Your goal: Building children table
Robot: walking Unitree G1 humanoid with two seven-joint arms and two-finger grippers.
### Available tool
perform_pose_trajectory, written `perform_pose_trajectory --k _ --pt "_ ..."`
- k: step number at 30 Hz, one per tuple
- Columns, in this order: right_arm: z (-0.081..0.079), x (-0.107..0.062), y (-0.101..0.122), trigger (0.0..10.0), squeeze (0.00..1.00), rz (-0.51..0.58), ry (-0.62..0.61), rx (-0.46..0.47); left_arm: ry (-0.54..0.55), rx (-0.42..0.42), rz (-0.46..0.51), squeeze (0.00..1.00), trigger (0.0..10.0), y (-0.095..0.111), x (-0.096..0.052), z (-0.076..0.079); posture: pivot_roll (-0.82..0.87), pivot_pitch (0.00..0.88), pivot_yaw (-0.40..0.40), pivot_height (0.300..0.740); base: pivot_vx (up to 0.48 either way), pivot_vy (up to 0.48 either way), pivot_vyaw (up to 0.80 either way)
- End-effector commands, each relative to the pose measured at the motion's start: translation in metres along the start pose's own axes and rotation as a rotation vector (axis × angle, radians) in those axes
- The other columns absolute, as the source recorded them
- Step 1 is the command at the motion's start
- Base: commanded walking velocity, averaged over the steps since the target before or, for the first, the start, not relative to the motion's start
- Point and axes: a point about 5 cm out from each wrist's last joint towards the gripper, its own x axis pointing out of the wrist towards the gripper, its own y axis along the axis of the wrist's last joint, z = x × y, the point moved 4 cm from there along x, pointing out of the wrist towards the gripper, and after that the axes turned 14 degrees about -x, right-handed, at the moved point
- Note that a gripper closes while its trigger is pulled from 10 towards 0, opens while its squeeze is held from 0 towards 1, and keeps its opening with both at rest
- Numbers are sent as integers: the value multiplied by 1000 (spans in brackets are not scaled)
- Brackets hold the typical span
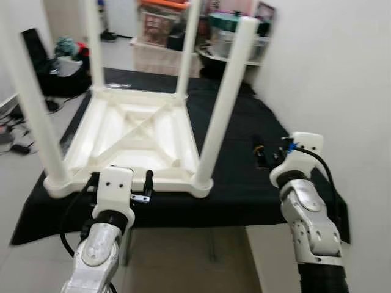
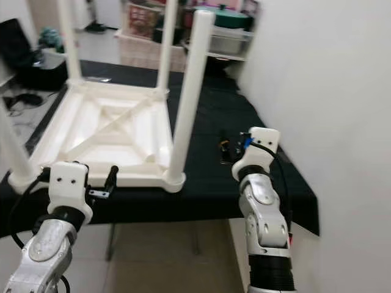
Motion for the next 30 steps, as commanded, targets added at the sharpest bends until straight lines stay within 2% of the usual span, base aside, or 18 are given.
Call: perform_pose_trajectory --k 1,9,14,20,24,28,30 --pt "9 1 -1 10000 0 -22 -41 -2 -14 -5 5 0 10000 3 -2 5 117 75 -159 740 0 0 0" --pt "11 4 2 10000 0 -24 -51 24 -19 -12 -8 0 10000 2 -7 7 129 113 -166 740 0 0 0" --pt "3 6 3 10000 0 -13 -7 69 -5 9 -21 0 10000 0 -10 0 158 138 -178 740 0 0 0" --pt "1 7 5 10000 0 -12 -14 71 3 27 -11 0 10000 5 -9 -7 168 141 -160 740 0 0 0" --pt "11 5 6 10000 0 -6 -70 59 4 36 -11 0 10000 7 -6 -10 163 125 -122 740 0 0 0" --pt "20 1 7 10000 0 4 -115 55 -19 26 1 0 10000 9 1 -6 138 99 -76 740 0 0 0" --pt "27 -4 12 10000 0 25 -145 37 -37 21 13 0 10000 12 10 -3 116 82 -45 740 0 0 0"
